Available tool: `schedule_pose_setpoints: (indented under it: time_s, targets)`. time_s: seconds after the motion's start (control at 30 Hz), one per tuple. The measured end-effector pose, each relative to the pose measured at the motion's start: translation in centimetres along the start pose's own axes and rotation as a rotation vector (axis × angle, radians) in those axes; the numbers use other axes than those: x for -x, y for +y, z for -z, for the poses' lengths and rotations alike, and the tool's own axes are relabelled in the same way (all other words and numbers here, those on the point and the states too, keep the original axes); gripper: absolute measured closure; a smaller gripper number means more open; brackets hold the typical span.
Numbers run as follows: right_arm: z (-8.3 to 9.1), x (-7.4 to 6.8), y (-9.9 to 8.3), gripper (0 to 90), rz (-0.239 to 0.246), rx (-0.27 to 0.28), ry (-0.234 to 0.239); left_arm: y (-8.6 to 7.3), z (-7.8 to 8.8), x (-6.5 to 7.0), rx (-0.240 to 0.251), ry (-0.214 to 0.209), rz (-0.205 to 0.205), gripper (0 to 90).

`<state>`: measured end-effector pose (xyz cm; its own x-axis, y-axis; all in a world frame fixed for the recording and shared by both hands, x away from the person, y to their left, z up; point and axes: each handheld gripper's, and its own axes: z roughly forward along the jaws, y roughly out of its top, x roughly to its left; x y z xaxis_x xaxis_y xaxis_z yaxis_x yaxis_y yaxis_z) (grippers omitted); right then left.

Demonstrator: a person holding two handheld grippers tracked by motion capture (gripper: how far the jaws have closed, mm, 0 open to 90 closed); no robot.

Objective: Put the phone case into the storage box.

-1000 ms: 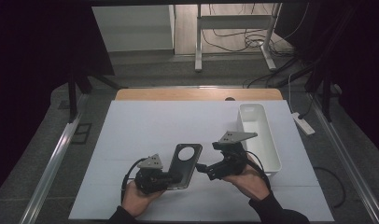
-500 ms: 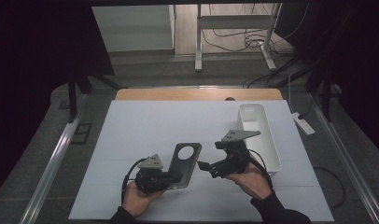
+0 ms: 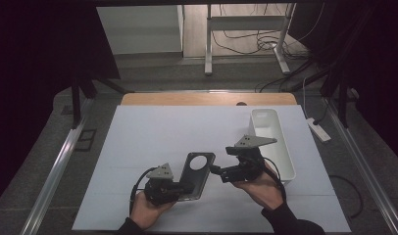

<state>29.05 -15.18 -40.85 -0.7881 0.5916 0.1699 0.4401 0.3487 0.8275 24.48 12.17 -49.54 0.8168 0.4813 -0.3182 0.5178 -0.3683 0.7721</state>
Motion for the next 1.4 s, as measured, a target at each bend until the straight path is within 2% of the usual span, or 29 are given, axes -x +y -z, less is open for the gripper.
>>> schedule_pose_setpoints:
  time_s: [0.03,0.1,0.23,0.43,0.57,0.67,0.9,1.4]
  targets:
    - [0.13,-0.05,0.0,28.8,0.0,0.013,0.015,-0.01,-0.03,0.01,0.002,-0.006,0.002,84.7]
    - [0.18,-0.06,0.01,31.8,-0.005,0.018,0.024,-0.02,-0.04,0.01,0.003,-0.011,0.004,84.7]
    - [0.38,0.01,0.0,49.9,-0.016,0.036,0.056,-0.03,-0.08,-0.04,0.005,-0.028,0.006,84.7]
    - [0.49,-0.05,-0.03,65.5,-0.01,0.054,0.08,-0.04,-0.24,0.02,0.007,-0.048,0.004,84.7]
    - [0.5,-0.12,-0.06,72.2,-0.011,0.062,0.08,-0.05,-0.3,0.04,0.009,-0.053,0.005,84.8]
    - [0.5,-0.11,-0.09,76.2,-0.019,0.073,0.082,-0.07,-0.38,0.06,0.011,-0.058,0.007,84.8]
    - [0.5,-0.15,-0.13,79.2,-0.023,0.086,0.08,-0.11,-0.47,-0.05,0.014,-0.078,0.014,84.7]
    - [0.58,-0.52,-0.05,80.7,-0.018,0.105,0.077,-0.22,-0.8,-0.18,0.018,-0.098,0.02,84.1]
